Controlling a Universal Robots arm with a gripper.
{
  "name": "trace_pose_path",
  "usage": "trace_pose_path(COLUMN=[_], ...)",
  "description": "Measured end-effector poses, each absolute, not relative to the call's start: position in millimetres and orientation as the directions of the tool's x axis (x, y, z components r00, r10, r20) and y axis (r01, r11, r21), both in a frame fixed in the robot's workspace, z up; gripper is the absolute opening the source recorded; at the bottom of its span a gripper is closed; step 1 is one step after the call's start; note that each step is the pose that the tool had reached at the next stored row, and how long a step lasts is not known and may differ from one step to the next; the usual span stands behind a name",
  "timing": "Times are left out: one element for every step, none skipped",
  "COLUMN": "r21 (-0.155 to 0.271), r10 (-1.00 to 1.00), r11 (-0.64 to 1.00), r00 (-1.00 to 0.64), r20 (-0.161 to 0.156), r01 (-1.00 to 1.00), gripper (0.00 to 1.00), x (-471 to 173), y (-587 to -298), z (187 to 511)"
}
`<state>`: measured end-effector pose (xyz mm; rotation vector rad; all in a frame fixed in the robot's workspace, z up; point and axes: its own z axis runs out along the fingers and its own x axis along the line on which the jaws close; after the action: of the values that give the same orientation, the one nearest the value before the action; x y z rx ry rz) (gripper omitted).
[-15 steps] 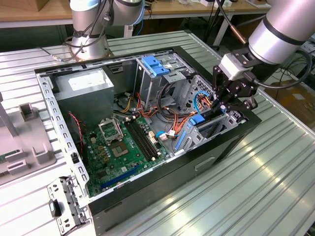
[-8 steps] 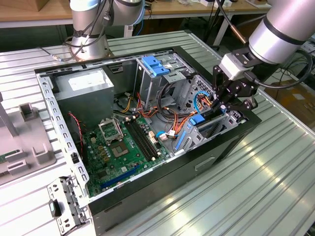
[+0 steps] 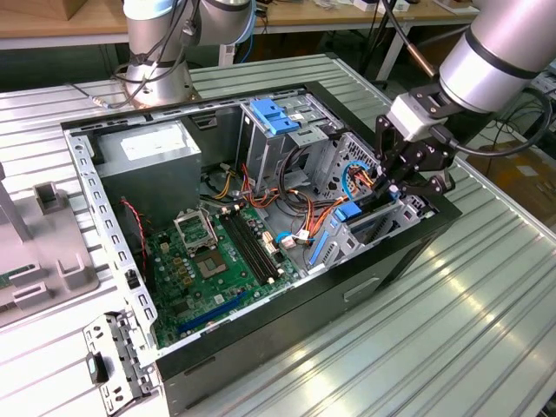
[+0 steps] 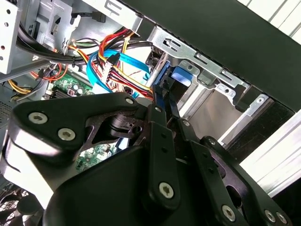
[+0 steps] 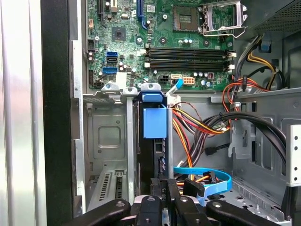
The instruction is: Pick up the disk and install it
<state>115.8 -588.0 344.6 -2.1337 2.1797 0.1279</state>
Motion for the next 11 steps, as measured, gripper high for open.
trace_pose_path(r21=[-0.002,-0.002,-0.002,-0.002,-0.002,-0.002,-0.002,-0.002,-0.001,-0.001,-0.001], r10=[-0.992,-0.992,-0.992,-0.992,-0.992,-0.992,-0.992,-0.992,-0.992,-0.992,-0.992], r11=[0.021,0.021,0.021,0.021,0.021,0.021,0.021,0.021,0.021,0.021,0.021], r00=[-0.021,-0.02,-0.02,-0.02,-0.02,-0.02,-0.02,-0.02,-0.02,-0.02,-0.02], r20=[-0.122,-0.122,-0.122,-0.122,-0.122,-0.122,-0.122,-0.122,-0.122,-0.122,-0.122], r01=[-1.0,-1.0,-1.0,-1.0,-1.0,-1.0,-1.0,-1.0,-1.0,-1.0,-1.0], gripper=[0.17,0.17,0.17,0.17,0.17,0.17,0.17,0.17,0.17,0.17,0.17], x=[115.9,115.9,116.0,116.0,116.0,116.0,116.0,116.0,116.0,116.0,116.0], y=[-587.8,-587.5,-587.2,-587.2,-587.2,-587.2,-587.2,-587.1,-587.1,-587.2,-587.2], z=[344.5,344.6,344.6,344.6,344.6,344.5,344.4,344.2,343.7,343.5,343.3])
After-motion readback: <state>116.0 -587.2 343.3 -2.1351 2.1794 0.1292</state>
